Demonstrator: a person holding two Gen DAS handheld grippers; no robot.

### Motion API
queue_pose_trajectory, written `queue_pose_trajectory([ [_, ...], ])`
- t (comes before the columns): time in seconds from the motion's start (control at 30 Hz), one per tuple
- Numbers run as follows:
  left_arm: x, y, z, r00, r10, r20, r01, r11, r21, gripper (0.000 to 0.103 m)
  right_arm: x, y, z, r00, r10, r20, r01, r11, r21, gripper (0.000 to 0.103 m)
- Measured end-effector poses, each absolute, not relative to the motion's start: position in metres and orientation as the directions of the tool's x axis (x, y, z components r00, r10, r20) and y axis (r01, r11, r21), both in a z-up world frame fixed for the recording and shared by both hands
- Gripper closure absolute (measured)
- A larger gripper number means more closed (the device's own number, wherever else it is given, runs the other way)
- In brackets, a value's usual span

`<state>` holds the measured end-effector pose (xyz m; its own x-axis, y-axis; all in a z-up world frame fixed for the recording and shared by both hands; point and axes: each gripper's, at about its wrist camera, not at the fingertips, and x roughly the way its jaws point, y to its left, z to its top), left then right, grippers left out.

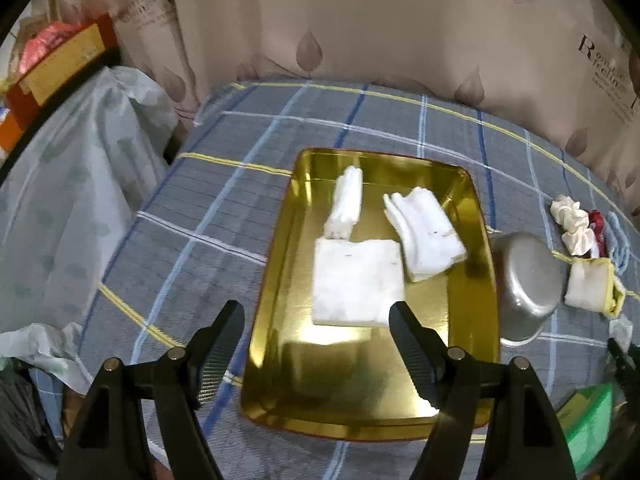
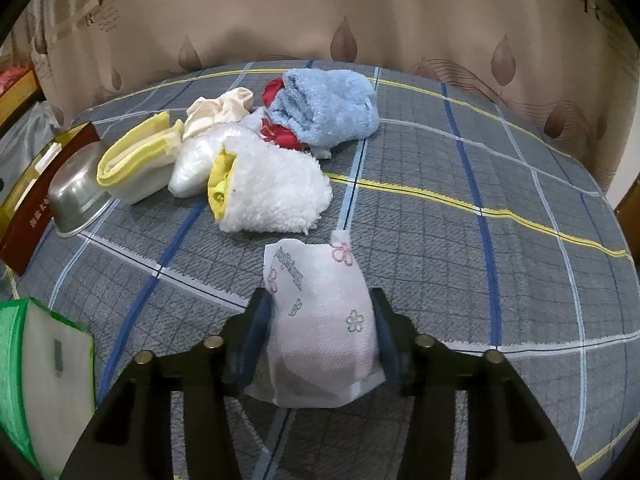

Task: Organize soft objects
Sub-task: 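Carry the wipe packet to the gold tray and open the right gripper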

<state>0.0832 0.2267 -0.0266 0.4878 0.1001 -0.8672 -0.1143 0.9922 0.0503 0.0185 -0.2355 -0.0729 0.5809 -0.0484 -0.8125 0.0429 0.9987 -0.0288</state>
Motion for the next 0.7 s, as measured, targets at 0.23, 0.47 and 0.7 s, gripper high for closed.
queue_pose_trajectory([
  [0.23,0.066,0.232,-0.031,0.524,0.108,-0.845,-0.123,0.991,0.05,0.026,0.019,-0.228,-0.066,0.552,-0.104,-0.828,0.061,0.995,-0.085,0.072],
  [0.47,0.055,0.248,-0.031,0.551,0.109,-0.827,-0.157,0.987,0.026,0.026,0.015,-0.216,-0.03,0.576,-0.108,-0.81,0.076,0.994,-0.079,0.072],
  [0.7,0.05,0.266,-0.031,0.547,0.126,-0.828,-0.204,0.979,0.015,0.026,0.023,-0.174,0.014,0.614,-0.019,-0.789,-0.01,0.999,-0.031,0.072],
])
